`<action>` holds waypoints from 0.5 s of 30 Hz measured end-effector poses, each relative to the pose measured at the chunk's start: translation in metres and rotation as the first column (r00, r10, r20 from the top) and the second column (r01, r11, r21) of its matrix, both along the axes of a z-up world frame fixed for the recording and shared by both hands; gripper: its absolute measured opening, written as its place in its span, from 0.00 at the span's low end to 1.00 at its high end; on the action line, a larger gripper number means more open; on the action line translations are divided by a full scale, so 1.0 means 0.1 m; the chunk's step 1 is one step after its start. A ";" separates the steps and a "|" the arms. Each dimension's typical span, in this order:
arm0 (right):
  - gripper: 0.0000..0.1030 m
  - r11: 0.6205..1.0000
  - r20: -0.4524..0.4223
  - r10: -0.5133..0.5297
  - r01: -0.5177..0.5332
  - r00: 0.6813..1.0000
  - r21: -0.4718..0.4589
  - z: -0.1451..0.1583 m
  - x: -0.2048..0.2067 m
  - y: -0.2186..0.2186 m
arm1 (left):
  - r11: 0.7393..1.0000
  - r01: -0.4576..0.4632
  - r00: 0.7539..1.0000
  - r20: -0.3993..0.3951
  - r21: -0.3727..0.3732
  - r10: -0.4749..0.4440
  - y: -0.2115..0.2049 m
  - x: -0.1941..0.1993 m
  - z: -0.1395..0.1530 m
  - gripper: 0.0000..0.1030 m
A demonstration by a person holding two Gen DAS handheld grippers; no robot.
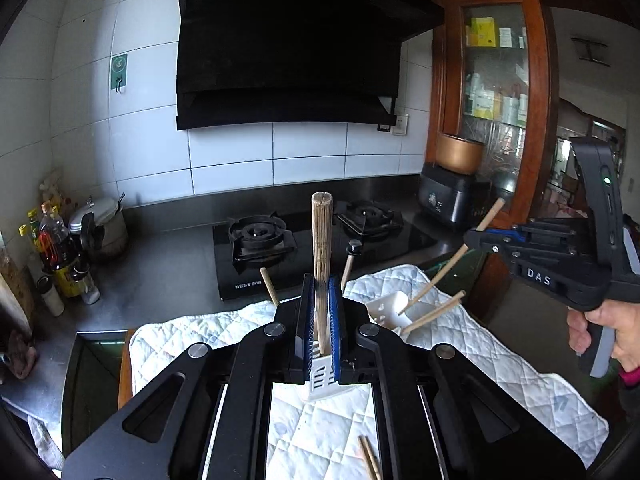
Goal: Organize utensils
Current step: 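Lower the left tool's chopstick into the holder and open while the right tool does likewise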
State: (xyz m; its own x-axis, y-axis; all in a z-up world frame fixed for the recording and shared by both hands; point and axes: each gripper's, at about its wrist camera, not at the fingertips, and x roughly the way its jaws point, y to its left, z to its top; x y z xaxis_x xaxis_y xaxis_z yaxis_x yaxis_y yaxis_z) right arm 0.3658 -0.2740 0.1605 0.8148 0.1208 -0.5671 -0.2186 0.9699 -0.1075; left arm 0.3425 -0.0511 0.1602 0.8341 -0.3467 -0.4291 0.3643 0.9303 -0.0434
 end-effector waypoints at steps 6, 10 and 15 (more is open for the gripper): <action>0.06 1.000 -0.052 0.000 0.000 0.999 -0.008 -0.17 0.15 -0.05 | 1.000 -0.024 0.997 -0.073 0.020 0.026 -0.07 0.38 -0.19 0.06; 0.06 1.000 -0.091 0.000 -0.001 0.996 -0.003 -0.27 0.25 -0.05 | 0.999 -0.031 0.989 -0.141 0.026 0.034 -0.10 0.60 -0.34 0.06; 0.06 1.000 -0.129 0.001 -0.001 0.992 0.002 -0.38 0.35 -0.04 | 0.999 -0.026 0.978 -0.208 0.038 0.033 -0.15 0.80 -0.52 0.06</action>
State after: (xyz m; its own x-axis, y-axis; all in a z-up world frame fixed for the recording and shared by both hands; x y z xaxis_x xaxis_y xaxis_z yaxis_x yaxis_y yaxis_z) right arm 0.4011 -0.2781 0.1221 0.7350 0.1229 -0.6669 -0.2318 0.9697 -0.0767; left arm 0.4230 -0.0658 0.1087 0.7349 -0.3046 -0.6059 0.3229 0.9428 -0.0823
